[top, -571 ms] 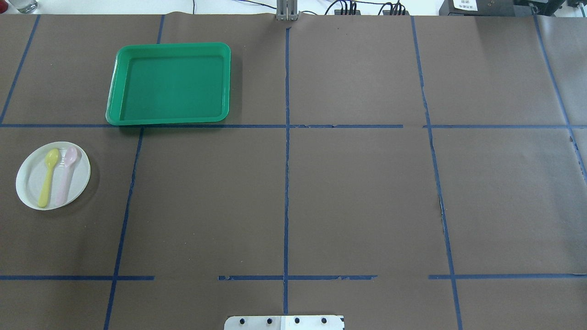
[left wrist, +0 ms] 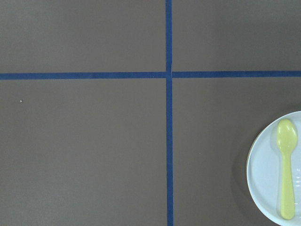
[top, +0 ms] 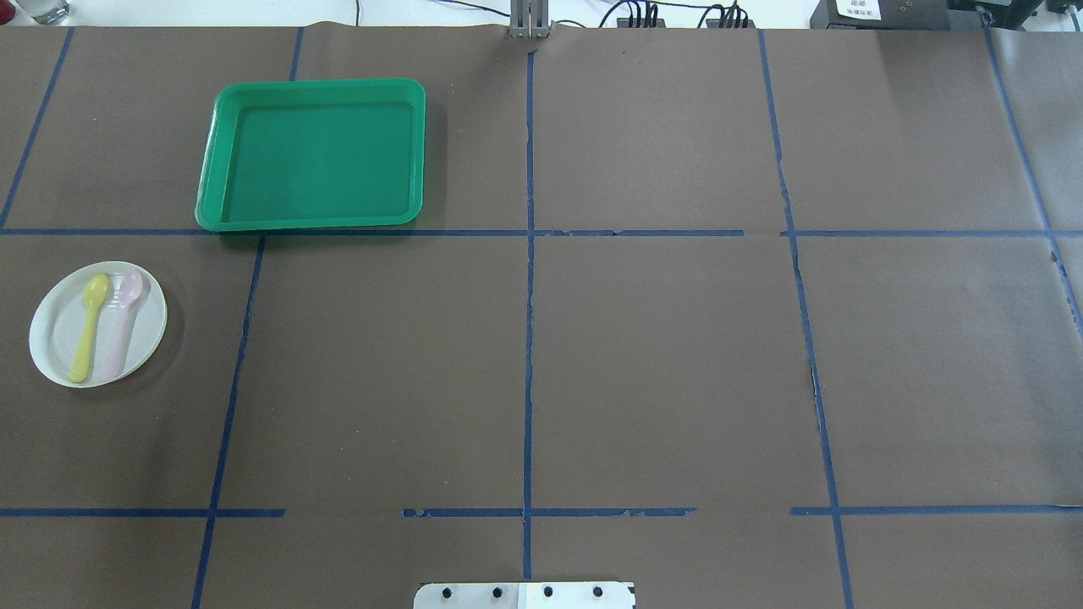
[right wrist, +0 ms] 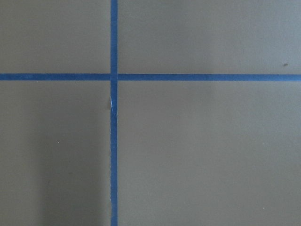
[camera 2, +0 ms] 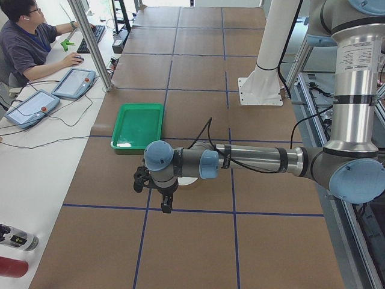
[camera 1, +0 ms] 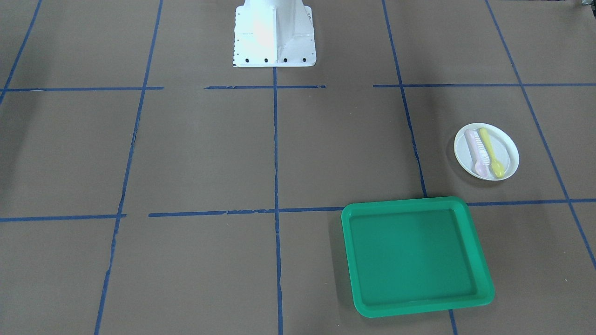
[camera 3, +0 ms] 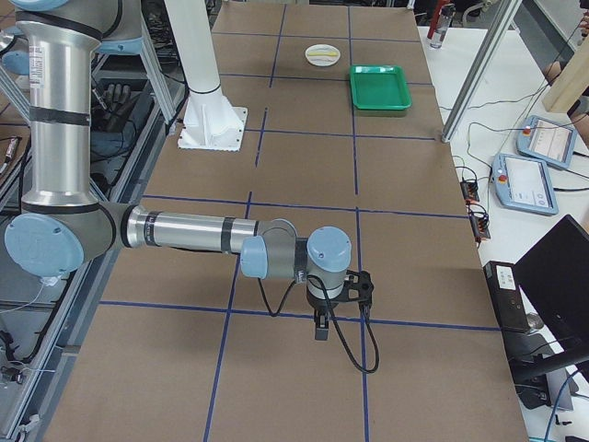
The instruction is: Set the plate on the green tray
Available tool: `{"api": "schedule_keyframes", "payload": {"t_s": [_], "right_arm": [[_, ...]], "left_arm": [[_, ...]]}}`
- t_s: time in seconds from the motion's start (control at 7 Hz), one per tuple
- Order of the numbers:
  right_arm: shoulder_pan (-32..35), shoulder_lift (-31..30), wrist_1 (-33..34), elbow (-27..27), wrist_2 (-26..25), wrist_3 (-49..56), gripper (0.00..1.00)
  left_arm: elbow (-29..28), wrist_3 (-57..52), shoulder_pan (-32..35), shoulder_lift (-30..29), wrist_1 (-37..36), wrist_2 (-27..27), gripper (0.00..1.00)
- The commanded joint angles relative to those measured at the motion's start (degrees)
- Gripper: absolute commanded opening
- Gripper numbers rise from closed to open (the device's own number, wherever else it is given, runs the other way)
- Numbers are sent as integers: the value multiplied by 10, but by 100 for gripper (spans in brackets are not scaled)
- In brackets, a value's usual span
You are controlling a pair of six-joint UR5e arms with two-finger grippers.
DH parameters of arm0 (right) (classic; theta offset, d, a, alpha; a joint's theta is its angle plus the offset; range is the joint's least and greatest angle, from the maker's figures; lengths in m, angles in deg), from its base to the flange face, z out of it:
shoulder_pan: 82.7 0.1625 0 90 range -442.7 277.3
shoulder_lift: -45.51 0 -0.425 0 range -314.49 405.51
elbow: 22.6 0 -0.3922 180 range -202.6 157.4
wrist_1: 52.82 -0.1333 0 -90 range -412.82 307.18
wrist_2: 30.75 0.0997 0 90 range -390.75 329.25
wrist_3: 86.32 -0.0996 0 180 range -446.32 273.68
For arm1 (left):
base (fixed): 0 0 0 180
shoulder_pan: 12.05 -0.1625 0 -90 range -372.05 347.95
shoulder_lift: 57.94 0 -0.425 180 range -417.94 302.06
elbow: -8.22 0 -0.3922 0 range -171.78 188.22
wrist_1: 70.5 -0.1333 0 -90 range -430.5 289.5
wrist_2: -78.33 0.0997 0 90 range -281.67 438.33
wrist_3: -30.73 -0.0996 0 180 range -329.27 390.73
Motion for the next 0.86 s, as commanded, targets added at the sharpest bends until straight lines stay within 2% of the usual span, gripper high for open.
{"api": "schedule_keyframes", "payload": {"t_s": [0.0, 0.43, 0.71], "right_arm": [[0, -1, 0, -1, 0, 0, 100], [0, 0, 0, -1, 0, 0, 100], [0, 0, 0, 0, 0, 0, 100]], "left_arm": [[1, 10, -6, -9, 17, -2, 100], [0, 188, -105, 5, 141, 2, 100], [-22, 237, -158, 9, 195, 19, 100]]}}
